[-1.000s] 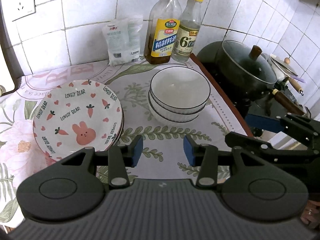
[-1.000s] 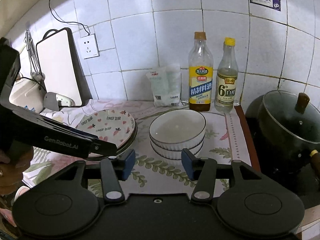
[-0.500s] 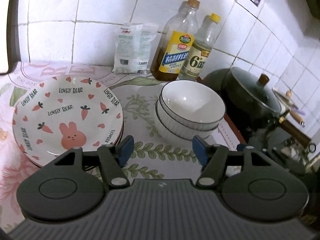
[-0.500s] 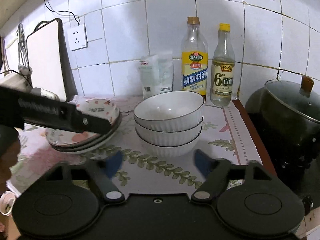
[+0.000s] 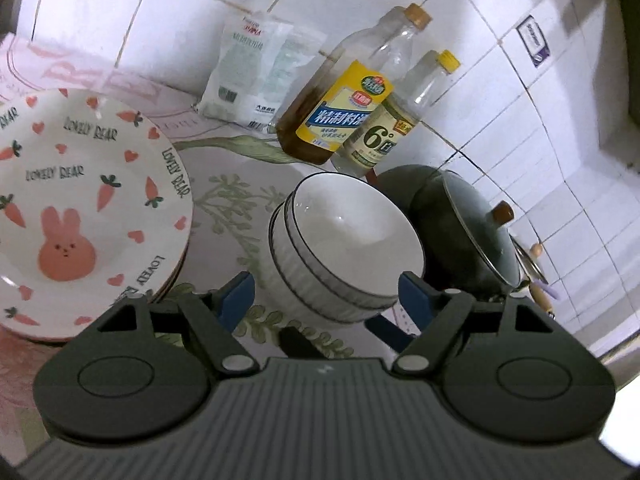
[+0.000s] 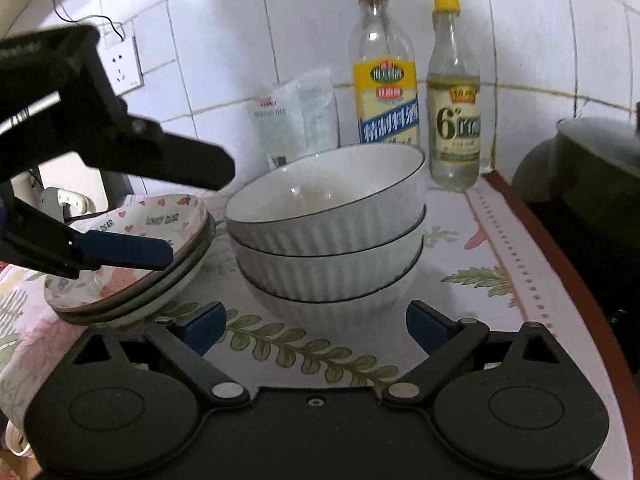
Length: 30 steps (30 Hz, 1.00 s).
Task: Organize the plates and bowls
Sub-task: 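Grasp the bowl stack rim with the left tool while the right tool grips the opposite rim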
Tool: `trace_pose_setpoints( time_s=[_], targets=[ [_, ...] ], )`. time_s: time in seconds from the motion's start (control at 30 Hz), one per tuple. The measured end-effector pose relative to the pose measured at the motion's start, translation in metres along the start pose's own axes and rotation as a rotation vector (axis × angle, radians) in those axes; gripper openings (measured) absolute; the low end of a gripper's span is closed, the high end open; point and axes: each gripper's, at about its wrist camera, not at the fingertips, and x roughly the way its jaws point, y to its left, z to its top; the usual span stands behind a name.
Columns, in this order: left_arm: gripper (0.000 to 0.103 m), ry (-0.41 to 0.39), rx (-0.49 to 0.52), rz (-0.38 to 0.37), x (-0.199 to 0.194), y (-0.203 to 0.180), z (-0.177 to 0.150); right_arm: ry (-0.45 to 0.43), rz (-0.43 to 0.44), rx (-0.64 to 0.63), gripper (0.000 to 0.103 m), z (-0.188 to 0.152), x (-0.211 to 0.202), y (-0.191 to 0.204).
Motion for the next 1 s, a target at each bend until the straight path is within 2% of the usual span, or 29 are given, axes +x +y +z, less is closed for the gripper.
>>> trace_pose_setpoints(
  time_s=[0.23, 0.4, 0.53, 0.67, 0.77, 0.83, 1.0],
  targets=[
    [0.075, 0.045, -0.027, 0.034, 0.027, 0.004, 0.009, 0.015, -0.005, 0.016, 0.101, 0.007, 0.020, -0.005],
    [0.066, 0.079, -0.022, 0.052, 0.041, 0.004, 0.013, 0.018, 0.032, 0.010, 0.103, 0.009, 0.025, -0.010],
    [0.065, 0.119, -0.041, 0.070, 0.052, 0.003, 0.016, 0.016, 0.059, 0.013, 0.103, 0.009, 0.028, -0.015],
    [0.065, 0.114, -0.034, 0.118, 0.059, 0.002, 0.019, 0.030, 0.088, 0.020, 0.103, 0.010, 0.033, -0.020],
    [0.056, 0.118, -0.020, 0.137, 0.064, 0.002, 0.022, 0.029, 0.094, 0.032, 0.103, 0.010, 0.035, -0.020],
    [0.051, 0.132, -0.026, 0.123, 0.066, 0.005, 0.024, 0.036, 0.097, 0.038, 0.103, 0.011, 0.036, -0.020],
    [0.046, 0.135, -0.016, 0.139, 0.071, 0.006, 0.025, 0.035, 0.110, 0.031, 0.103, 0.010, 0.038, -0.021]
  ],
)
